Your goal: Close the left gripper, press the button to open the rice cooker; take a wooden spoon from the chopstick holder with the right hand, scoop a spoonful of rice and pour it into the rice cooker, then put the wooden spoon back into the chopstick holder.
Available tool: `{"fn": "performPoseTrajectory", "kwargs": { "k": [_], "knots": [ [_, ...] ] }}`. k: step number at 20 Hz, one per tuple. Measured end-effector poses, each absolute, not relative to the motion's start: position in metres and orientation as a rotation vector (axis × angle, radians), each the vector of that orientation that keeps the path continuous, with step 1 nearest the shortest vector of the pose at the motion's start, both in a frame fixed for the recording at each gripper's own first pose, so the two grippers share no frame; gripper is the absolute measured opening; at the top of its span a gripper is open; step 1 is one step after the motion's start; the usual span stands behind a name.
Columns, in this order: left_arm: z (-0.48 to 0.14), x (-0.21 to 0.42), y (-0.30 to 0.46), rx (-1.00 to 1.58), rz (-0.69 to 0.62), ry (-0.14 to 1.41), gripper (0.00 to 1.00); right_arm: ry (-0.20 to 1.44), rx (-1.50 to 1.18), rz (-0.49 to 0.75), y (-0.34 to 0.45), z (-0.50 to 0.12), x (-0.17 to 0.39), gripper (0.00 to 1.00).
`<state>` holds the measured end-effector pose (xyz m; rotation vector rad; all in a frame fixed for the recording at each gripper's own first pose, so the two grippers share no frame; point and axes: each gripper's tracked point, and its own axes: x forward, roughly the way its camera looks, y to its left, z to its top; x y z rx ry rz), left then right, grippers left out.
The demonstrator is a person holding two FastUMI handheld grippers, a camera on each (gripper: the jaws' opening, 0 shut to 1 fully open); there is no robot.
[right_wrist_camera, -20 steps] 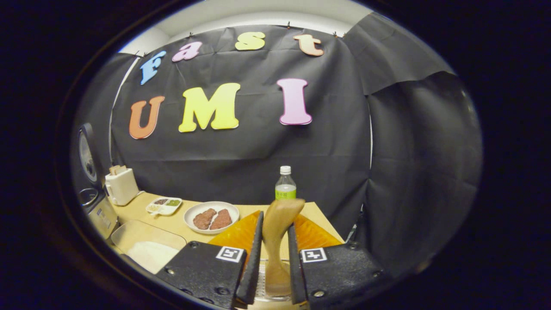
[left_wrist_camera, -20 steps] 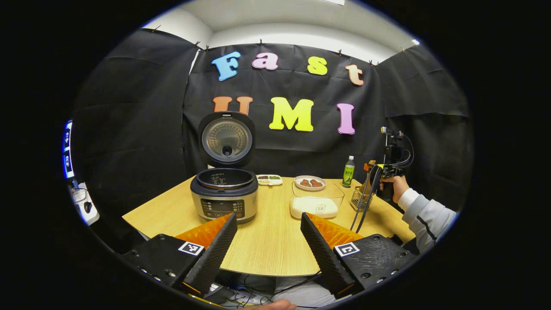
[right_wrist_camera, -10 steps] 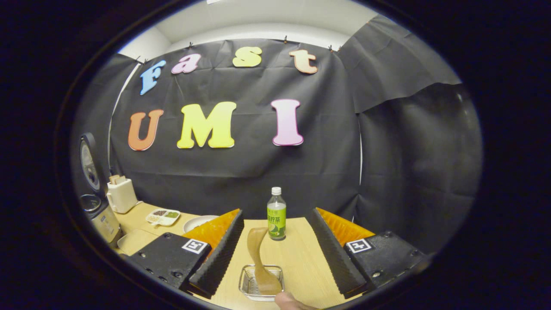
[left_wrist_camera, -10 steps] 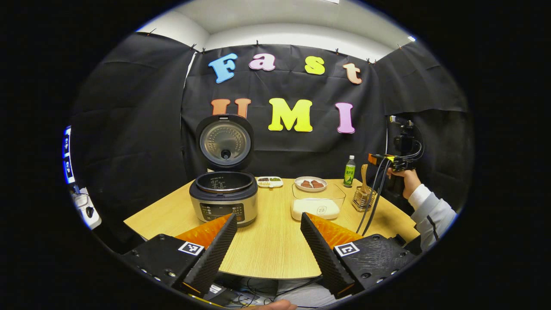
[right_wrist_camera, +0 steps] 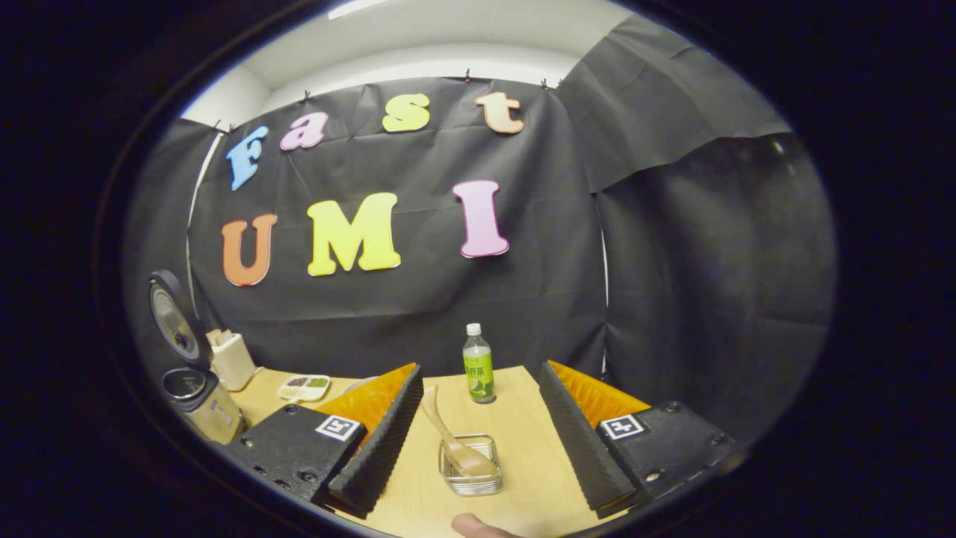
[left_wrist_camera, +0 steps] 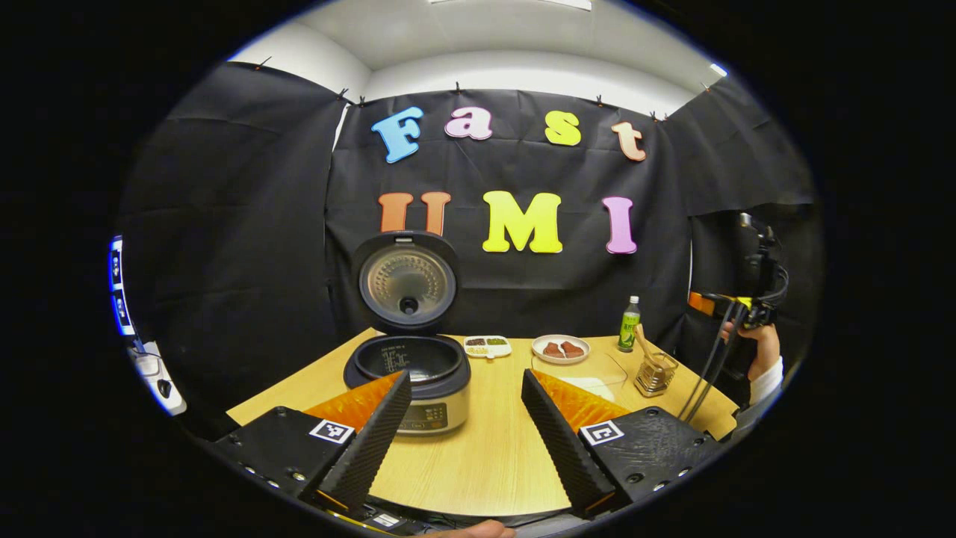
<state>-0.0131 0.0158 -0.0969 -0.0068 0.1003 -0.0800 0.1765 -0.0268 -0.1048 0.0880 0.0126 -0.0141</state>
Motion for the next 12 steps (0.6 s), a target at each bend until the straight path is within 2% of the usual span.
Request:
{"fn": "performPoseTrajectory", "kwargs": {
  "k": [4, 12],
  "knots": [
    [-0.066, 0.026, 0.038, 0.010, -0.041, 0.077, 0.95, -0.019, 0.083, -0.034, -0.036, -0.106, 0.139, 1.00],
    [0.015, 0.105, 0.047, 0.016, -0.100, -0.042, 0.94, -0.046, 0.081, 0.028, -0.034, -0.125, 0.073, 1.00]
  ]
}}
